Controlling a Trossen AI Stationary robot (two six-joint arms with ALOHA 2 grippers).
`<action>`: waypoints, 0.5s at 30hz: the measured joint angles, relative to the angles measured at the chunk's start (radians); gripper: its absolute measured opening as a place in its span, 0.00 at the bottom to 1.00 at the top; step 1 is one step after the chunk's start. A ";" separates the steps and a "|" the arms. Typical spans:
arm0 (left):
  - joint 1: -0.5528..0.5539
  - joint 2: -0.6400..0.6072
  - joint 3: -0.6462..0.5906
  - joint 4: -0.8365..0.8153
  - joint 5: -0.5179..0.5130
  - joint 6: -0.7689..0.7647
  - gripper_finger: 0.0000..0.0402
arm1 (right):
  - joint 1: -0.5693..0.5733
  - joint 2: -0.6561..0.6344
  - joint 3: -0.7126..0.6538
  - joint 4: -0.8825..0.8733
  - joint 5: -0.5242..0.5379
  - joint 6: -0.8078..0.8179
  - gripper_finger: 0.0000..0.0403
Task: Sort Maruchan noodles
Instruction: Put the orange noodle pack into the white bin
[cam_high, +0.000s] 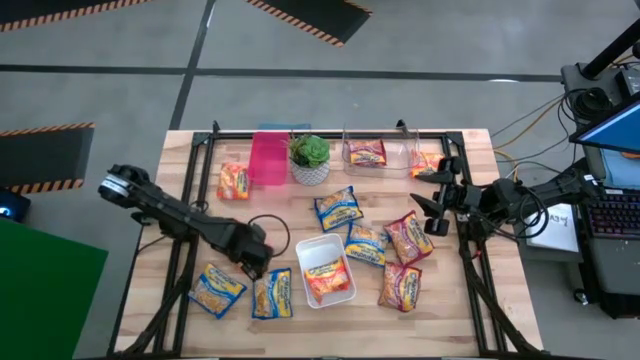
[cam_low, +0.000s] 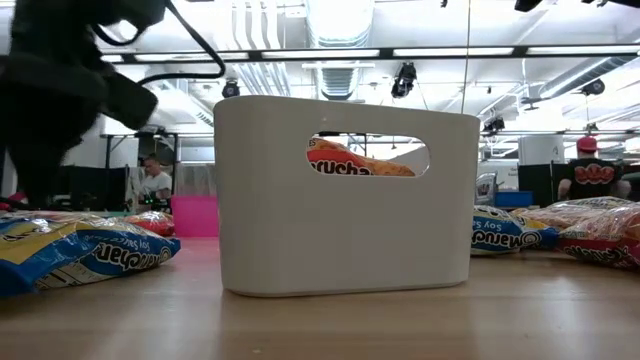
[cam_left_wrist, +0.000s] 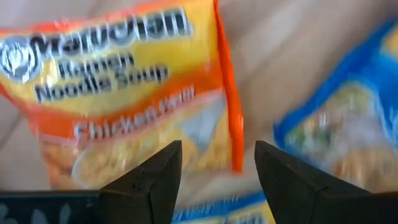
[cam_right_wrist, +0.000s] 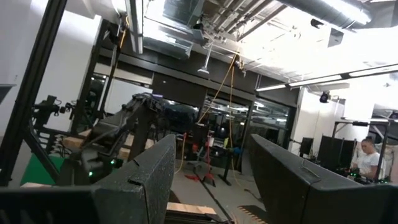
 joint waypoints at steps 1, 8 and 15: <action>0.000 0.011 0.003 0.002 -0.015 -0.017 0.46 | 0.000 0.000 0.000 0.000 0.000 0.000 0.48; 0.000 0.064 0.011 0.001 -0.077 -0.108 0.46 | 0.000 0.000 0.000 0.000 0.000 -0.009 0.48; 0.000 0.116 0.010 0.000 -0.078 -0.123 0.46 | 0.000 0.000 0.000 0.000 0.000 -0.020 0.48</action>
